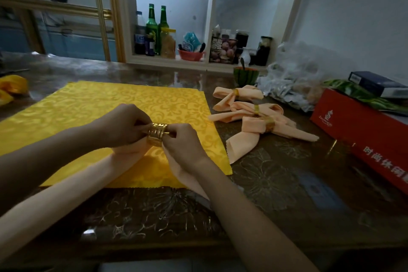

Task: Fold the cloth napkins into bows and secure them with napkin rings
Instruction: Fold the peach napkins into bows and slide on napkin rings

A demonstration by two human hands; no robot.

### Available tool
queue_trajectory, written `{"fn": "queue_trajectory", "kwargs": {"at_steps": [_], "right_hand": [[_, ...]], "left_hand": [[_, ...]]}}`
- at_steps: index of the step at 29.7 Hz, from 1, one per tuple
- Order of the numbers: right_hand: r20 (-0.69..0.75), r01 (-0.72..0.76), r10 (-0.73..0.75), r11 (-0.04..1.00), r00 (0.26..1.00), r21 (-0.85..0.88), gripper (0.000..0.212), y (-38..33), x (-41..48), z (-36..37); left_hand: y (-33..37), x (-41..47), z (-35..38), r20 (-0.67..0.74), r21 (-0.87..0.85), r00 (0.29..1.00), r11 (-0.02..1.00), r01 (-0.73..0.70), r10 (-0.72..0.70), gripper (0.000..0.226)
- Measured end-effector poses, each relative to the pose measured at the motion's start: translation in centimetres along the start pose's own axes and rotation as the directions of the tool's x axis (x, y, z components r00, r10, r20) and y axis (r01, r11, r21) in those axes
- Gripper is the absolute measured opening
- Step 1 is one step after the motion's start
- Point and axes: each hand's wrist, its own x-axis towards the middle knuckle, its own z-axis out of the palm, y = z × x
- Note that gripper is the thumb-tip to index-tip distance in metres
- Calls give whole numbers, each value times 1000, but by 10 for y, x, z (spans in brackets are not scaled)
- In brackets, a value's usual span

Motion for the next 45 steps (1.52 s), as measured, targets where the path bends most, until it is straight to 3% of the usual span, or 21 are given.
{"fn": "queue_trajectory", "kwargs": {"at_steps": [2,5,8,10,13,16,21,24,28,38,41,45], "right_hand": [[55,28,-27,999,998,-17,21,0,0,-2],[157,4,2,999,988,-42,21,0,-1,-6],[268,-10,29,998,963,-69,33,-2,0,-11],[278,18,16,993,961,-121,32,-4,1,-10],[269,42,-16,995,963,-91,31,-8,0,-5],[253,82,-59,993,966,-80,38,-6,-1,-5],[236,62,-55,998,970,-24,25,-4,-2,-9],[269,-34,-5,989,963,142,24,-5,-3,-18],[242,-61,4,972,970,229,18,-7,-5,-26],[-2,59,-62,950,998,306,20,-9,-12,-26],[-106,186,-166,957,980,223,21,-5,-12,-21],[-131,191,-167,961,977,199,15,-4,-5,-20]], "left_hand": [[2,-9,-3,-49,-79,999,997,-15,11,9],[4,-21,-1,-74,-221,997,975,-19,3,30],[1,-27,5,-37,-111,995,990,-92,88,38],[1,-29,6,3,-22,998,998,-61,62,39],[13,-23,-3,225,43,974,999,24,-33,40],[25,-21,-14,420,-59,907,996,62,-31,43],[23,-24,-5,262,10,965,1000,-19,15,44],[24,-24,-11,247,-13,968,999,-35,38,47],[30,-20,-16,228,-27,972,998,-56,61,54],[36,-13,-20,149,15,981,991,-130,127,54],[34,-12,-19,141,-41,981,990,-132,136,53],[34,-13,-21,154,-83,980,990,-111,123,51]]}}
